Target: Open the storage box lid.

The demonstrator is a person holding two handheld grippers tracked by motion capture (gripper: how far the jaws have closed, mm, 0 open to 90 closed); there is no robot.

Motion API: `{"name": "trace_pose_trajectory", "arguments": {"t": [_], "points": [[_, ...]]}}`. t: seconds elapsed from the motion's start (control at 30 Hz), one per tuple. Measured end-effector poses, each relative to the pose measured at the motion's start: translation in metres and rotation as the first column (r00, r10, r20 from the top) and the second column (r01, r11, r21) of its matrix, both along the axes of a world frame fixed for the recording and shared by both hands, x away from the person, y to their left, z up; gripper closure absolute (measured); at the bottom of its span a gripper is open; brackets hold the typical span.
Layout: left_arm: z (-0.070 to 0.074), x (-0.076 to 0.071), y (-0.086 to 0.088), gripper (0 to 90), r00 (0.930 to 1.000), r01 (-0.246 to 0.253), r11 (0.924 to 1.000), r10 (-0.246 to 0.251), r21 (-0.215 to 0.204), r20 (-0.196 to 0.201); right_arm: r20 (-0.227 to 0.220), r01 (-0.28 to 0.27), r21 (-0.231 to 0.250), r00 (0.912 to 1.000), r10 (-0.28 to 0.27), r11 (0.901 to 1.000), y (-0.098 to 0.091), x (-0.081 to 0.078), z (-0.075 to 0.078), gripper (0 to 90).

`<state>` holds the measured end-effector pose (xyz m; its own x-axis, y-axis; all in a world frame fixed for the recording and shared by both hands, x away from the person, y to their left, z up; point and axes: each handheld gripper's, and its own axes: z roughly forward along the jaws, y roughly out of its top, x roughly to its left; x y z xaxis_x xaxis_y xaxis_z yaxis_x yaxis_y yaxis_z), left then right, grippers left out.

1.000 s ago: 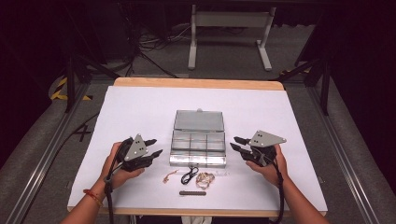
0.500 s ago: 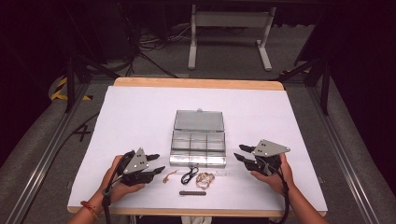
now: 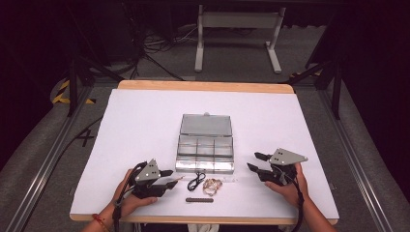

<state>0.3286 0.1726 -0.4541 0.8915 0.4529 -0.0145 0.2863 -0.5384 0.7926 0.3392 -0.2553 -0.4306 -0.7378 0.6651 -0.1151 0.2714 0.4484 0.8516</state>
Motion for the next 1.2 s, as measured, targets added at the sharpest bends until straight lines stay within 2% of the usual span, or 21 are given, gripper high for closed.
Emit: {"name": "trace_pose_trajectory", "arguments": {"t": [0.1,0.17,0.4,0.6,0.7,0.77,0.83,0.97,1.07,1.2], "points": [[-0.001,0.002,-0.003,61.7,0.9999,-0.010,0.9999,0.010,0.006,-0.007,-0.004,0.012,-0.008,0.9999,-0.012,0.9999,-0.001,0.001,-0.002,49.4],[-0.002,0.002,-0.007,61.9,1.0000,-0.005,0.9994,0.005,0.035,0.000,-0.006,0.017,-0.012,0.9998,-0.017,0.9998,-0.002,0.002,-0.003,49.1],[-0.004,0.001,-0.014,67.2,1.0000,-0.006,0.9975,0.006,0.070,-0.001,-0.002,0.017,-0.027,0.9999,-0.017,0.9995,-0.001,0.002,-0.005,46.8],[-0.005,0.002,-0.013,69.6,0.9998,-0.002,0.9981,0.003,0.062,-0.018,-0.007,0.022,-0.034,0.9997,-0.023,0.9992,-0.001,0.003,-0.007,45.3],[-0.004,0.001,-0.011,76.9,0.9994,0.004,0.9983,-0.002,0.057,-0.034,-0.006,0.020,-0.037,0.9998,-0.020,0.9991,0.000,0.003,-0.007,44.7],[-0.004,0.003,-0.009,85.8,0.9988,0.014,0.9985,-0.012,0.053,-0.048,-0.009,0.020,-0.037,0.9997,-0.021,0.9991,0.000,0.003,-0.007,44.3],[-0.004,0.004,-0.007,88.8,0.9974,0.016,0.9990,-0.013,0.042,-0.071,-0.011,0.020,-0.042,0.9997,-0.020,0.9989,0.000,0.003,-0.008,44.0],[-0.003,0.002,-0.008,89.1,0.9989,0.021,0.9977,-0.018,0.065,-0.042,-0.012,0.016,-0.045,0.9998,-0.017,0.9988,0.001,0.002,-0.008,43.5],[-0.003,0.002,-0.007,89.7,0.9989,0.030,0.9981,-0.028,0.055,-0.039,-0.012,0.015,-0.051,0.9998,-0.016,0.9986,0.002,0.002,-0.008,43.3],[-0.002,0.000,-0.005,89.7,0.9995,0.030,0.9976,-0.029,0.062,-0.012,-0.012,0.014,-0.054,0.9998,-0.015,0.9985,0.002,0.002,-0.008,42.9]]}}
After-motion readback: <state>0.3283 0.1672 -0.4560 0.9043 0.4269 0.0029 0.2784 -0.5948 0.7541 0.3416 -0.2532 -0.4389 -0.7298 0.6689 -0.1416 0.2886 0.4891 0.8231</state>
